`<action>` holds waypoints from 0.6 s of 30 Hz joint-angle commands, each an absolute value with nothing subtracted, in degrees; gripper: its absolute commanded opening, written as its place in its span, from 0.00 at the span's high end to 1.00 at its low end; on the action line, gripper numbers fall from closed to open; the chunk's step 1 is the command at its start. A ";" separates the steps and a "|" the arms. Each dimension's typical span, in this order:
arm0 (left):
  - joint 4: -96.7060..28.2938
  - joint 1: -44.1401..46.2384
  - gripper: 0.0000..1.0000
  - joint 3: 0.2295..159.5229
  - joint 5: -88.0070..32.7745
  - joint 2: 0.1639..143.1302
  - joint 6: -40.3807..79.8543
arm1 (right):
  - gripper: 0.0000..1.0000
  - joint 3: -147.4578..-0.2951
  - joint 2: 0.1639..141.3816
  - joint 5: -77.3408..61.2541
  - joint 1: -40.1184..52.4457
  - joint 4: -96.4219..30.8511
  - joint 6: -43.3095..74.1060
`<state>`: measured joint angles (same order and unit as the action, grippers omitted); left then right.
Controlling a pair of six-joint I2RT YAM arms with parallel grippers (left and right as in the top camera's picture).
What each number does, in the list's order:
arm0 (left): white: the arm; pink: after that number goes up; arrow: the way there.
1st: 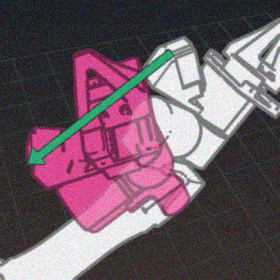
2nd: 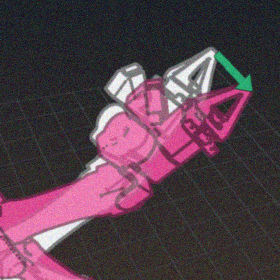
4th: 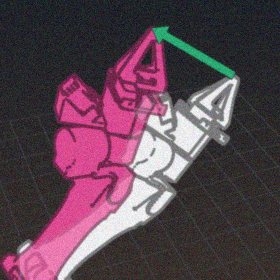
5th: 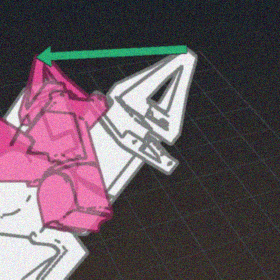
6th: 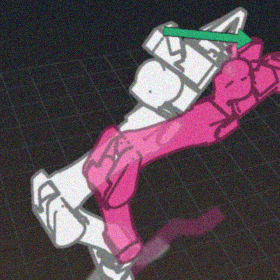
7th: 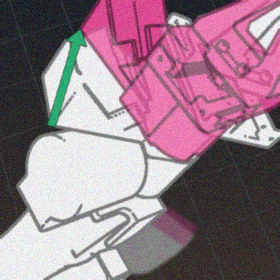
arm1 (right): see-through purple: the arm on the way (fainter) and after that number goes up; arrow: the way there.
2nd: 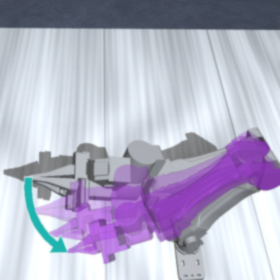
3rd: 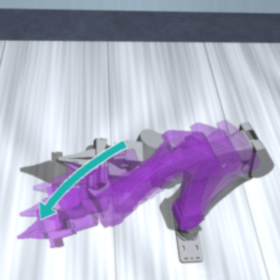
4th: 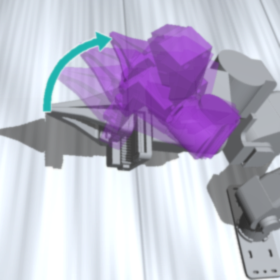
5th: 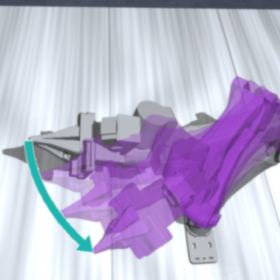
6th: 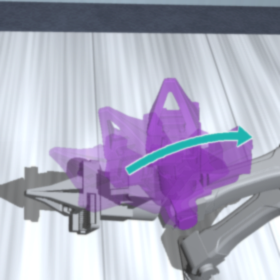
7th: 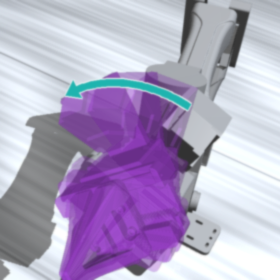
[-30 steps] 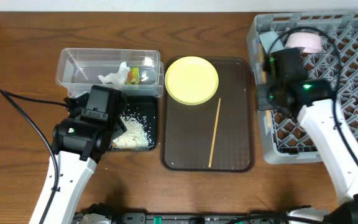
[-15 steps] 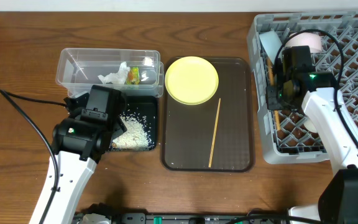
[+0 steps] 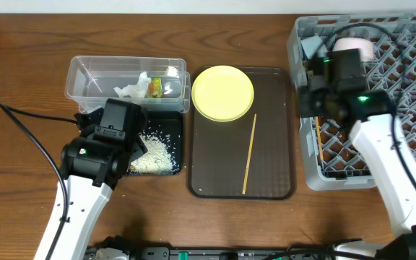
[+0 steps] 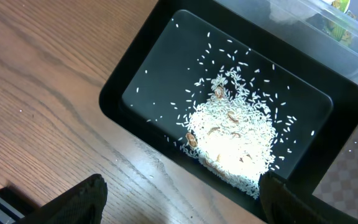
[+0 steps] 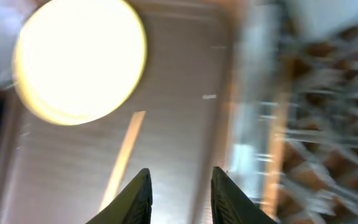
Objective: Sort waste into correct bins and load items into the dishwasher rack
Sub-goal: 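Grasp the second chopstick with the right gripper and place it in the rack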
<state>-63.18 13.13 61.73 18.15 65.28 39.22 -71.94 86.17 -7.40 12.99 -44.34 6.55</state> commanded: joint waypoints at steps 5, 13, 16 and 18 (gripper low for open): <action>-63.35 12.82 0.19 62.11 18.65 65.47 39.94 | 0.69 -68.71 92.75 -5.26 24.10 -44.58 14.50; -63.40 12.82 0.19 62.11 18.65 65.47 39.92 | 0.68 -66.89 102.74 -2.31 31.18 -44.51 22.35; -63.40 12.82 0.19 62.11 18.65 65.47 39.92 | 0.68 -66.89 105.65 -1.52 32.05 -44.49 23.59; -63.40 12.82 0.19 62.11 18.65 65.47 39.92 | 0.69 -66.89 107.39 -1.50 32.49 -44.53 24.12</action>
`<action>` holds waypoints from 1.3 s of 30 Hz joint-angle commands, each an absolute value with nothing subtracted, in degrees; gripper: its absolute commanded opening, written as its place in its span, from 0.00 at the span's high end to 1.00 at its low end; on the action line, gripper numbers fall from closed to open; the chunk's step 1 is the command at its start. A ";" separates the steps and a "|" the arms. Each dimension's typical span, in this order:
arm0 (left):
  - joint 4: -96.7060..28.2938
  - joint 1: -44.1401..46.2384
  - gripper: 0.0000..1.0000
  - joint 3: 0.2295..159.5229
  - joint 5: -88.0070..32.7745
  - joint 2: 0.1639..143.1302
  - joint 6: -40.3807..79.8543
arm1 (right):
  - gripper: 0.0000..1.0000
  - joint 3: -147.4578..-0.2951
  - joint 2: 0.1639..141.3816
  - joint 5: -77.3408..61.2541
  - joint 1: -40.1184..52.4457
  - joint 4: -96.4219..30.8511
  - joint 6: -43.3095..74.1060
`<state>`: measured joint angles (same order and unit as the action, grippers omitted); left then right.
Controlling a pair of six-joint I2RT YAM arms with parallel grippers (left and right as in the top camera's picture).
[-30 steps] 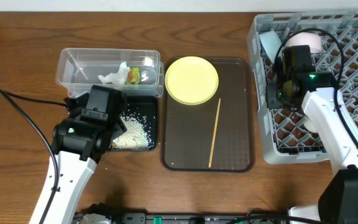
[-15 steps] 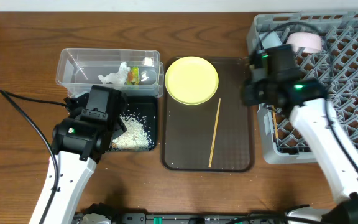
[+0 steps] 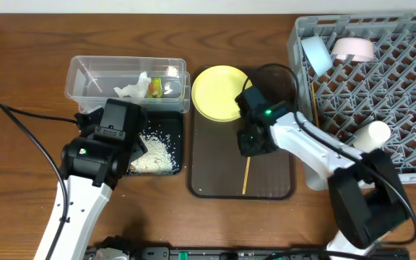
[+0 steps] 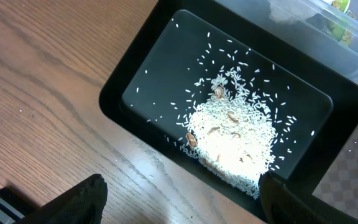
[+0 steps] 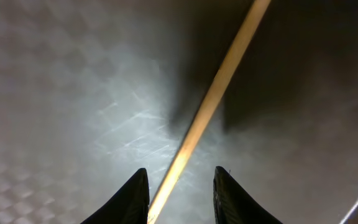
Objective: Sort waste into correct bins and load items into the dishwasher rack
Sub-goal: 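Grasp the second chopstick with the right gripper and place it in the rack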
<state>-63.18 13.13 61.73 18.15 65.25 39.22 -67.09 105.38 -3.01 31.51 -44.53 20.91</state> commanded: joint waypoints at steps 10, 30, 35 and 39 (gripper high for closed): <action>-63.40 12.82 0.19 62.11 18.65 65.47 39.92 | 0.99 -67.07 109.08 -1.08 32.25 -44.84 27.20; -63.35 12.82 0.19 62.11 18.65 65.47 39.92 | 0.99 -78.30 87.46 0.84 7.94 -54.37 1.17; -63.35 12.82 0.19 62.11 18.65 65.47 39.94 | 0.99 -77.89 89.69 0.73 3.09 -54.81 -1.28; -63.35 12.82 0.19 62.11 18.65 65.47 39.94 | 0.99 -77.89 93.58 0.60 2.55 -55.09 -2.92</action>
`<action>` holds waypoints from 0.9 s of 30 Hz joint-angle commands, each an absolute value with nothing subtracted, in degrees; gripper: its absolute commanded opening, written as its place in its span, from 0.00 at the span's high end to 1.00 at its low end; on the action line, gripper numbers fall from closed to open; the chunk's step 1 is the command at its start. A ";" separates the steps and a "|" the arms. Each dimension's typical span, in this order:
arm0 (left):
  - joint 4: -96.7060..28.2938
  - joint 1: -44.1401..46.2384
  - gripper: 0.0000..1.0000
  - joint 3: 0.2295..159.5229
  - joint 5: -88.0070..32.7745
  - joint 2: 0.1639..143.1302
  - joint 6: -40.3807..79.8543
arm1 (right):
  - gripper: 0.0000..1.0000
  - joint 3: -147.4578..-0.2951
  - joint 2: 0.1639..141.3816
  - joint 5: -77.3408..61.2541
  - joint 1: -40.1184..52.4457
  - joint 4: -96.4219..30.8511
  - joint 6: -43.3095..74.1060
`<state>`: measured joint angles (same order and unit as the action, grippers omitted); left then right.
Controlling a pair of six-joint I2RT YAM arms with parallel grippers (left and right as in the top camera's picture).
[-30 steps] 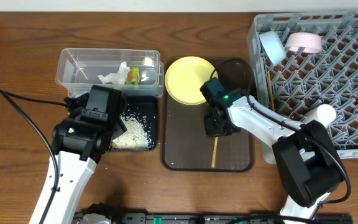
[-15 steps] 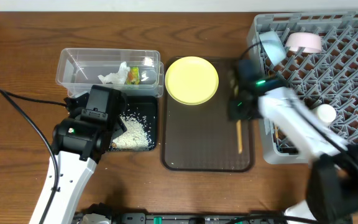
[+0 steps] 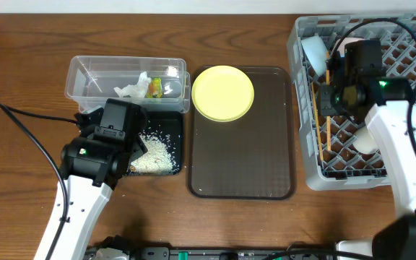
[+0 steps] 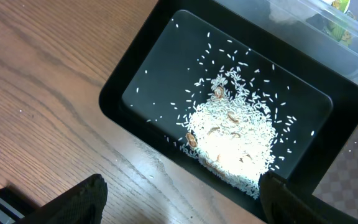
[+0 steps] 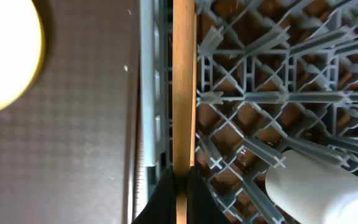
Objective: Sort waste into correct bins and load items into the dishwasher rack
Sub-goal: 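Grasp the second chopstick with the right gripper and place it in the rack, then reach the right gripper to the yellow plate and grasp its rim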
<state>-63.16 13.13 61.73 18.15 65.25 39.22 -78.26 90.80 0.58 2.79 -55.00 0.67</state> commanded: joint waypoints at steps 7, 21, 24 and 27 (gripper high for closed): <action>-63.37 12.82 0.19 62.11 18.65 65.47 39.92 | 0.84 -78.00 97.32 -0.32 3.14 -52.93 -2.85; -63.35 12.82 0.19 62.11 18.65 65.47 39.97 | 0.65 -82.17 95.64 -5.82 14.44 -40.62 4.95; -63.37 12.82 0.19 62.11 18.65 65.47 39.94 | 0.65 -80.47 98.28 -3.55 17.87 -37.06 9.02; -63.37 12.82 0.19 62.11 18.65 65.47 39.94 | 0.65 -80.12 102.74 0.69 20.40 -35.57 15.05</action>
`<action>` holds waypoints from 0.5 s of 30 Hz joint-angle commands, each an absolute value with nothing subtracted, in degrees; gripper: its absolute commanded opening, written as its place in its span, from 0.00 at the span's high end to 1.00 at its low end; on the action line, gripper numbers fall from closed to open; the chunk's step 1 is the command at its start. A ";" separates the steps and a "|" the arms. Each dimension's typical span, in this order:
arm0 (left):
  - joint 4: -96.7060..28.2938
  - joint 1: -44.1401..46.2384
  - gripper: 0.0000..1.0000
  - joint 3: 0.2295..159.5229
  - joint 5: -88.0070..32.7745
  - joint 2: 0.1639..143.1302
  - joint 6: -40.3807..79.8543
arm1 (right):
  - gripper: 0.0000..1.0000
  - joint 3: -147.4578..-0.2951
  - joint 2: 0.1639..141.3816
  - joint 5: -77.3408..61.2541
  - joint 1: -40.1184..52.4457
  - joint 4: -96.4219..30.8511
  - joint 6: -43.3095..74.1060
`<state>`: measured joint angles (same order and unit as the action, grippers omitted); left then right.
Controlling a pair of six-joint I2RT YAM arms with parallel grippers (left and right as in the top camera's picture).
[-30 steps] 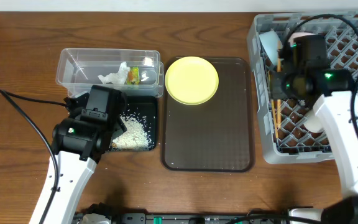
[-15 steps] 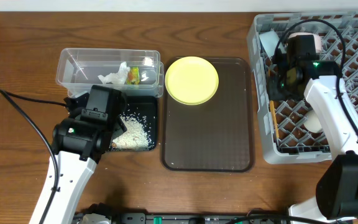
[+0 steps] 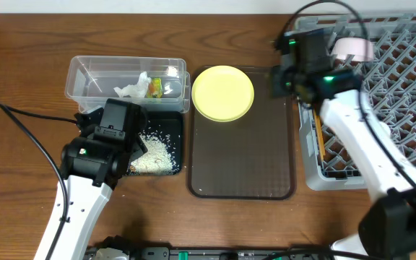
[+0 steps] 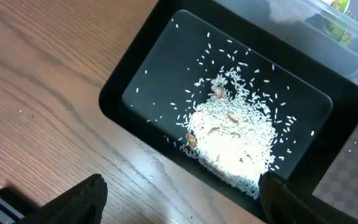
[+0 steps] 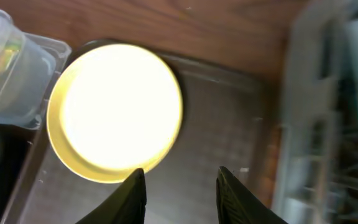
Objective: Sort waste into correct bins and load items into the dishwasher rack
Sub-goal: 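Reach the right gripper to the yellow plate and grasp its rim, then lift the yellow plate and stand it upright in the dish rack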
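Note:
A yellow plate (image 3: 223, 92) lies at the far end of the brown tray (image 3: 240, 166); the right wrist view shows the plate (image 5: 117, 112) just ahead of my fingers. My right gripper (image 5: 182, 193) hangs open and empty over the tray's far right corner, beside the grey rack (image 3: 403, 137). A wooden chopstick (image 3: 319, 141) lies in the rack's left side. My left gripper (image 4: 179, 205) is open and empty over the table by the black bin of rice (image 4: 229, 137).
A clear bin (image 3: 125, 79) with crumpled paper and wrappers stands behind the black bin. A pink cup (image 3: 352, 49) sits at the rack's far left. The rack's wall rises right beside the tray's right edge.
My right gripper was shut on the chopstick over the rack's left side. It is now open and empty over the tray near the plate, and the chopstick lies in the rack.
The chopstick first lay on the tray with my right gripper open near the rack's edge. Then the gripper was open right over the chopstick. Then it held the chopstick over the rack. The chopstick is now in the rack. My left arm stayed still.

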<state>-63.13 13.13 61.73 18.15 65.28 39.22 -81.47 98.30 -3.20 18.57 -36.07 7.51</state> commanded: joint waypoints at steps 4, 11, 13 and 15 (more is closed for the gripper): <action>-63.37 12.82 0.19 62.11 18.65 65.47 39.94 | 0.66 -80.12 108.90 0.86 22.57 -32.86 16.05; -63.37 12.82 0.19 62.11 18.65 65.47 39.94 | 0.67 -80.12 117.82 1.50 23.70 -29.43 23.75; -63.37 12.82 0.19 62.11 18.65 65.47 39.94 | 0.69 -80.12 119.28 1.50 23.70 -29.04 24.88; -63.40 12.82 0.19 62.11 18.65 65.47 39.94 | 0.78 -80.12 119.96 1.61 23.70 -29.10 24.88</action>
<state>-63.13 13.13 61.73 18.15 65.28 39.20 -80.38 119.07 0.43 23.22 -29.26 21.50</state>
